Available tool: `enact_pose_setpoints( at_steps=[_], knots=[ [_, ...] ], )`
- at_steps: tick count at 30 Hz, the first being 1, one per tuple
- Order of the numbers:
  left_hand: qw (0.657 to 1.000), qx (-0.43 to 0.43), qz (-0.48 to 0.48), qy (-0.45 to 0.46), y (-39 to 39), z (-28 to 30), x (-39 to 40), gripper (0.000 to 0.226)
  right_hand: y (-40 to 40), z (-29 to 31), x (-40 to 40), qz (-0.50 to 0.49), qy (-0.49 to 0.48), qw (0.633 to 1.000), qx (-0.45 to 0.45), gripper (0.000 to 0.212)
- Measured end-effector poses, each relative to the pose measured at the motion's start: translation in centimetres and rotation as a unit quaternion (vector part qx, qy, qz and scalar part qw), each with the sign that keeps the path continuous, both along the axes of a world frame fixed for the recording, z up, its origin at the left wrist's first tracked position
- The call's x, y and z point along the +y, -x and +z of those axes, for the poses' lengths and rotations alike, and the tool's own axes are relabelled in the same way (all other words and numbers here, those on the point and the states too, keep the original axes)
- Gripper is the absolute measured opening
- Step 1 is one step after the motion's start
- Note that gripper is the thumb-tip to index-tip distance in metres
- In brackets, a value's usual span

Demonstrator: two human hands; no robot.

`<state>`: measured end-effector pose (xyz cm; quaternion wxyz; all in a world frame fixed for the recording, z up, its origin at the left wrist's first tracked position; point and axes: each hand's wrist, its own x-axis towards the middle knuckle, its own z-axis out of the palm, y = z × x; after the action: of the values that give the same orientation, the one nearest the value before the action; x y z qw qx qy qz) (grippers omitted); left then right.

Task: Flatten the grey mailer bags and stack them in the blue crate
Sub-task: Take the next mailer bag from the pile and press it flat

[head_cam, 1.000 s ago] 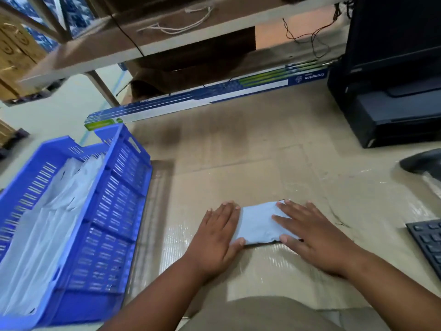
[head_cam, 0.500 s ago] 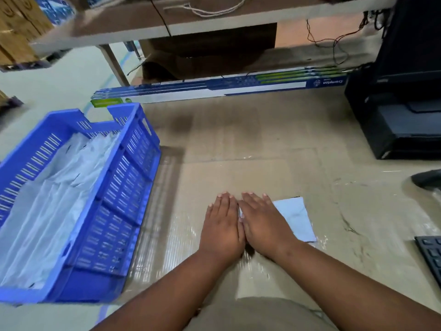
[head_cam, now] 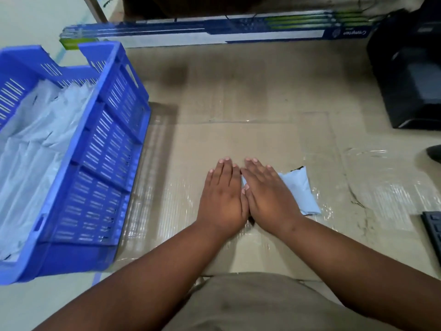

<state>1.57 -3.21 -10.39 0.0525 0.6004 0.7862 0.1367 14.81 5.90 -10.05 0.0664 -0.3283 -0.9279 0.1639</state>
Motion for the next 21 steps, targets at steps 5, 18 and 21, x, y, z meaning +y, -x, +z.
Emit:
enact_pose_setpoints(
  at_steps=[5,18,21],
  knots=[
    [1.0,0.005,0.004,0.027,-0.1,0.8,0.0,0.068,-0.1,0.1,-0.1,-0.002,-0.007,1.0,-0.015,0.059],
    [0.991,0.073,-0.071,0.085,-4.9,3.2,4.6,0.073,-5.6,0.4,1.7,-0.026,-0.059,0.995,-0.083,0.079],
    [0.992,0.093,-0.061,0.061,-4.8,2.2,4.6,0.066,-5.7,0.0,2.0,-0.033,-0.057,0.996,-0.064,0.072]
  ],
)
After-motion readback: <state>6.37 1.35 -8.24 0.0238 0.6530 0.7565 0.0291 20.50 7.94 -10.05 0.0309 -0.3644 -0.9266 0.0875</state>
